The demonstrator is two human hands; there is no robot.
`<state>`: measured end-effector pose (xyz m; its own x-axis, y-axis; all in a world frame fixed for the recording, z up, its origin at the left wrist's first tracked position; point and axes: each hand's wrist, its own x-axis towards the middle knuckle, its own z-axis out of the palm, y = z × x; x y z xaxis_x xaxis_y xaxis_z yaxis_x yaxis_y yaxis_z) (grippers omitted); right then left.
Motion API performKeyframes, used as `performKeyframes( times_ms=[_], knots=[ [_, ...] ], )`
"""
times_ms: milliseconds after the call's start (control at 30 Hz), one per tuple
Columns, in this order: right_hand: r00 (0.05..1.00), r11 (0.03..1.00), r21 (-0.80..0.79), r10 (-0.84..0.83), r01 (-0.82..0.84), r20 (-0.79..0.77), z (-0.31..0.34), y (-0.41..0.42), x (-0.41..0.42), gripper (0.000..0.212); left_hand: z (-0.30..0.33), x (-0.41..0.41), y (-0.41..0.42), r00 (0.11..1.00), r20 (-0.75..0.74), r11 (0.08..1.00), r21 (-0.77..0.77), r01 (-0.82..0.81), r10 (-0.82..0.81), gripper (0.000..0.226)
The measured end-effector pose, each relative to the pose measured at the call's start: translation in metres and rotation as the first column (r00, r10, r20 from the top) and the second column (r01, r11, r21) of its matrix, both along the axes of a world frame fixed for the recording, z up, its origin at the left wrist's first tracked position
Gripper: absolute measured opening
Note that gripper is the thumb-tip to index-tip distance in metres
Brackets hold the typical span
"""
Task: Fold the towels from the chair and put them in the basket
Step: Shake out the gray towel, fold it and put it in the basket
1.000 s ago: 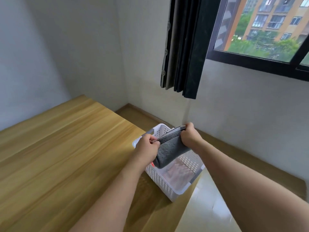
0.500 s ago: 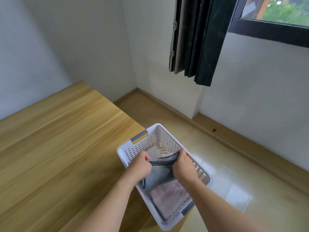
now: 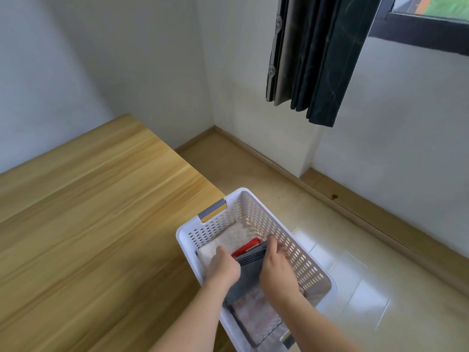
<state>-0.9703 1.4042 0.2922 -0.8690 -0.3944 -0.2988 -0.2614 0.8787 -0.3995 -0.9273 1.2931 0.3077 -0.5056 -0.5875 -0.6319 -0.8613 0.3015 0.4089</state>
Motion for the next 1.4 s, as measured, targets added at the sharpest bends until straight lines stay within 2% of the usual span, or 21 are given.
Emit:
performKeyframes(
  times_ms=[67, 133, 167, 233, 300, 333, 400, 567, 700, 867, 1067, 1167, 1267, 1400],
  knots=[
    [0.992, 0.992, 0.089, 0.100, -0.093, -0.082, -0.005, 0.000, -0.002, 0.066, -0.004, 0.002, 0.005, 0.978, 0.093, 0.941, -0.269, 0.207, -0.188, 0.042],
    [0.968, 0.975, 0.179, 0.165, -0.132, -0.187, -0.012, 0.001, -0.003, 0.059, -0.002, 0.005, 0.011, 0.908, 0.158, 0.762, -0.499, 0.413, -0.388, 0.040],
    [0.955, 0.959, 0.240, 0.203, -0.150, -0.216, -0.016, 0.003, -0.005, 0.056, -0.003, 0.007, 0.014, 0.869, 0.170, 0.694, -0.538, 0.477, -0.465, 0.038],
    [0.943, 0.942, 0.281, 0.249, -0.183, -0.221, -0.010, 0.003, -0.007, 0.049, -0.007, 0.012, 0.017, 0.797, 0.204, 0.645, -0.490, 0.586, -0.569, 0.038],
    [0.954, 0.932, 0.292, 0.265, -0.216, -0.139, 0.003, 0.003, -0.009, 0.040, -0.010, 0.018, 0.020, 0.737, 0.246, 0.622, -0.409, 0.668, -0.629, 0.041],
    [0.964, 0.937, 0.272, 0.253, -0.221, -0.087, 0.007, 0.002, -0.010, 0.035, -0.012, 0.021, 0.020, 0.710, 0.272, 0.594, -0.403, 0.697, -0.649, 0.042],
    [0.943, 0.912, 0.255, 0.334, -0.323, -0.001, 0.002, 0.001, -0.011, 0.035, -0.012, 0.023, 0.022, 0.678, 0.310, 0.554, -0.404, 0.728, -0.666, 0.044],
    [0.916, 0.884, 0.246, 0.399, -0.397, 0.044, -0.007, 0.000, -0.011, 0.039, -0.012, 0.014, 0.029, 0.716, 0.321, 0.646, -0.310, 0.698, -0.620, 0.048],
    [0.882, 0.864, 0.178, 0.458, -0.472, 0.116, -0.015, 0.001, -0.018, 0.047, -0.021, 0.013, 0.030, 0.757, 0.339, 0.709, -0.278, 0.648, -0.559, 0.040],
    [0.858, 0.838, 0.187, 0.490, -0.512, 0.153, -0.021, 0.009, -0.028, 0.062, -0.029, 0.010, 0.028, 0.743, 0.376, 0.701, -0.270, 0.660, -0.554, 0.040],
    [0.865, 0.852, 0.166, 0.469, -0.497, 0.178, -0.036, 0.006, -0.032, 0.067, -0.035, 0.002, 0.024, 0.745, 0.389, 0.692, -0.295, 0.658, -0.542, 0.039],
    [0.857, 0.839, 0.186, 0.480, -0.511, 0.190, -0.032, 0.005, -0.031, 0.066, -0.036, 0.000, 0.023, 0.719, 0.397, 0.663, -0.293, 0.688, -0.570, 0.043],
    [0.848, 0.833, 0.183, 0.483, -0.522, 0.218, -0.018, 0.006, -0.032, 0.063, -0.026, -0.009, 0.014, 0.703, 0.415, 0.683, -0.226, 0.695, -0.577, 0.044],
    [0.904, 0.902, 0.094, 0.409, -0.421, 0.124, 0.031, 0.018, -0.038, 0.049, 0.012, -0.018, -0.002, 0.652, 0.395, 0.676, -0.099, 0.730, -0.647, 0.032]
  ],
)
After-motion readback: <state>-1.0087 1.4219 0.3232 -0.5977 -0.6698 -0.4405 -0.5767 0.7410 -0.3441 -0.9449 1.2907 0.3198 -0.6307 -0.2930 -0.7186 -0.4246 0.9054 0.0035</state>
